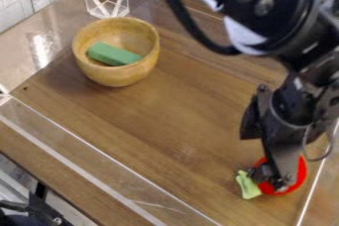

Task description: Move the red object to the left side of the table

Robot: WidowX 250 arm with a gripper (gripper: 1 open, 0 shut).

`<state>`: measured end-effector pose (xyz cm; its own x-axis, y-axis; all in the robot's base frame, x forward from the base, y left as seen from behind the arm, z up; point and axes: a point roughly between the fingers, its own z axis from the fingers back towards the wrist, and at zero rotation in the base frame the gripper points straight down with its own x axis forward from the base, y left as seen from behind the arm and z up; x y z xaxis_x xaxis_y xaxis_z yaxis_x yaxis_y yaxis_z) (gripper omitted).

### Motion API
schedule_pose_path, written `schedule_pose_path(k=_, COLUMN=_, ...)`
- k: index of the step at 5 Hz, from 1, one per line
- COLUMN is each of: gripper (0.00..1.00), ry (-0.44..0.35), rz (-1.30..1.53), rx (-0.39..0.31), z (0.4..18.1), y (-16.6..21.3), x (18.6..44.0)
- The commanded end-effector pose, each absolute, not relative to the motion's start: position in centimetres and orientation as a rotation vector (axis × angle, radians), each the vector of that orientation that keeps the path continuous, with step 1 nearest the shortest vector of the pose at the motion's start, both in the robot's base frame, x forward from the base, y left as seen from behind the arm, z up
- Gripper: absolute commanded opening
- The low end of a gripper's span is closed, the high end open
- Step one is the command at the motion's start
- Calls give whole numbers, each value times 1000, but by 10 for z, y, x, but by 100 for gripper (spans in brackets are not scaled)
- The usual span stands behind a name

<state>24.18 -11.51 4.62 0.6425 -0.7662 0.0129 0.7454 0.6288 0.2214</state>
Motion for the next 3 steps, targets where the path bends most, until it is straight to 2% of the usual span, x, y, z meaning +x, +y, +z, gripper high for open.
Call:
schedule_pose_path(k=1, gripper=100, ry=-152, rz=-870, rx=194, z=54, y=-114, x=241)
schedule_pose_path(k=2, gripper=100, ry=-150, rz=-909, rx=185, z=40, y=-110, x=240)
schedule_pose_path(k=3, gripper=0, ry=-148, rz=-925, rx=182, z=29, y=-106, x=240)
